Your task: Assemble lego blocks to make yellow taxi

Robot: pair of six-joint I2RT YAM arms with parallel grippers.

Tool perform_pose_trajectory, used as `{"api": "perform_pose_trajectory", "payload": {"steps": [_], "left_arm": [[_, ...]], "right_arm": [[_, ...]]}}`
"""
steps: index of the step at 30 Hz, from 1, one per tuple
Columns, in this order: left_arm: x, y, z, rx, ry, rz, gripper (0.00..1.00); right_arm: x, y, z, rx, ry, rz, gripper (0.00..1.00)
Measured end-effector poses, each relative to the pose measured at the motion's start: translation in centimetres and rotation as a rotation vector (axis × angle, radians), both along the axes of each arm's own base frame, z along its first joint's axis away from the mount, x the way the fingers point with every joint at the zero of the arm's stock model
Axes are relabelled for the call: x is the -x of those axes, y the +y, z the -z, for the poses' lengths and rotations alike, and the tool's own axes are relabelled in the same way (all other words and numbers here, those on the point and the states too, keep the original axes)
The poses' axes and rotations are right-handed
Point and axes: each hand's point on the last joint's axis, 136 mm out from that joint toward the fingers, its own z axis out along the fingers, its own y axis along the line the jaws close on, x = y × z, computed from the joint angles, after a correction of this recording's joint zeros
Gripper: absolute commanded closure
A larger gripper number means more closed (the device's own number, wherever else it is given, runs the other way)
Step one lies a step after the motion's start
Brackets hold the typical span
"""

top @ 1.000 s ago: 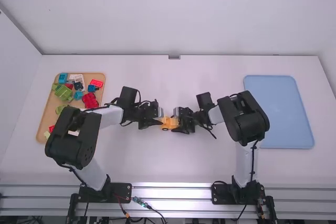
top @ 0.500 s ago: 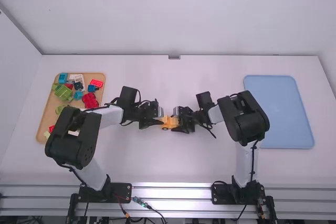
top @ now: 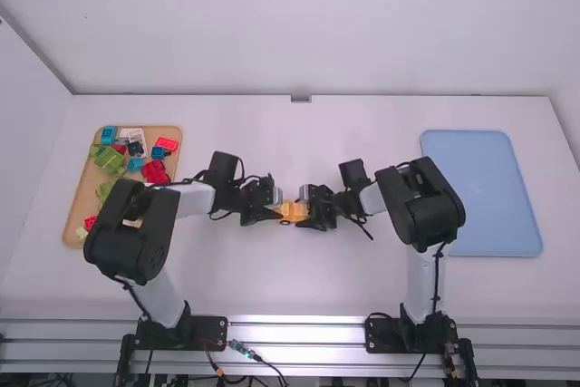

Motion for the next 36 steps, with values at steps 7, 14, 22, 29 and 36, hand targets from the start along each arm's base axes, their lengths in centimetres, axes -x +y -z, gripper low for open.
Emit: {"api": "perform_pose_trajectory", "payload": {"steps": [7, 14, 22, 29, 36], "left_arm": [[-0.1, -0.1, -0.1, 0.007, -0.006, 0.003, 0.98], [-0.4, -0.2, -0.3, 0.011, -0.026, 0.005, 0.98], [-0.4, -1.3, 0.1, 0.016, -0.047, 0.035, 0.98], [-0.6, -1.2, 0.3, 0.012, -0.051, 0.032, 0.98], [-0.6, -1.2, 0.4, 0.006, -0.045, 0.030, 0.98]], "right_arm": [[0.0, 0.0, 0.0, 0.000, 0.000, -0.001, 0.62], [0.1, 0.0, 0.0, 0.001, 0.007, -0.001, 0.62], [0.2, -0.1, 0.1, 0.002, 0.009, -0.005, 0.62], [0.5, 0.0, 0.0, -0.005, 0.006, -0.019, 0.62], [0.6, 0.0, 0.0, -0.006, 0.006, -0.023, 0.63]]}}
